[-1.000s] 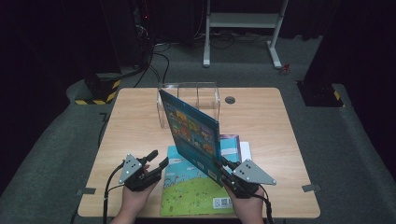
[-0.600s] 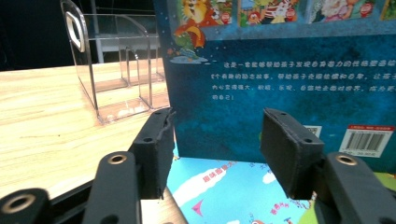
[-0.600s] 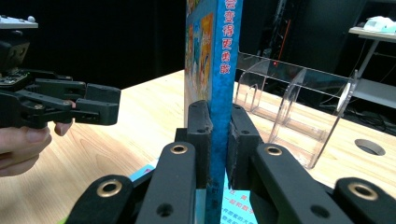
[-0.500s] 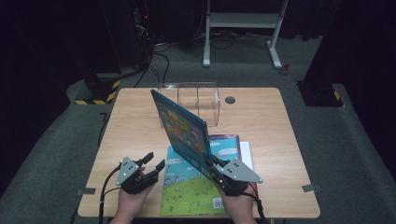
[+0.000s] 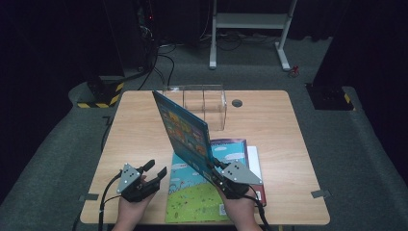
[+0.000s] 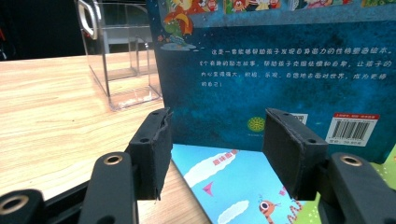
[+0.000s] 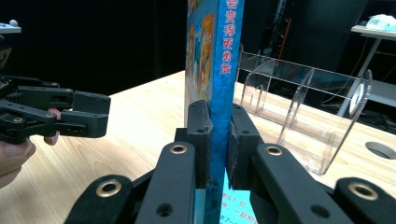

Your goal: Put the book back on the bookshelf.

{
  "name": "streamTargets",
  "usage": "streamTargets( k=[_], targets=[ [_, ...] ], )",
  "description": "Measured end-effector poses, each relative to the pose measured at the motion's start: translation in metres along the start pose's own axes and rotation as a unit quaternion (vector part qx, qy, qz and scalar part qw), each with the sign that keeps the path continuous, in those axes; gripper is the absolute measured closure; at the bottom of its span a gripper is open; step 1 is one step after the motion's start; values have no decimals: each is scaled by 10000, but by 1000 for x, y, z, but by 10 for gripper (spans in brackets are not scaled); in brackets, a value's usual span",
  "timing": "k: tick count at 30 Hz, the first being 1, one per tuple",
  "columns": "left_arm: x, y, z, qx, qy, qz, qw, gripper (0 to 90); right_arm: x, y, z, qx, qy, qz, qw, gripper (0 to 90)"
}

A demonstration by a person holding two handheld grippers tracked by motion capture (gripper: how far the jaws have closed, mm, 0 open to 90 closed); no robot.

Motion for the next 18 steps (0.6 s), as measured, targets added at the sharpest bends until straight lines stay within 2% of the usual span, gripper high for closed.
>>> streamTargets(
  k=[13, 18],
  targets=[
    [-4, -13, 8, 168, -65, 71, 9998, 380, 1, 20, 10, 131, -69, 32, 9999, 823],
    [-3, -17, 8, 182, -88, 58, 9998, 371, 1, 26, 13, 150, -64, 40, 9999, 823]
  ],
)
Point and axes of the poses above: each handheld gripper's, and its own axes: y roughly forward along the jaws, x roughly out of its top, z roughly to its left, the point moved 6 cm from there along y, roughly forward along the jaws, and after that the axes turned 1 degree about z, right-handed, at the moved point
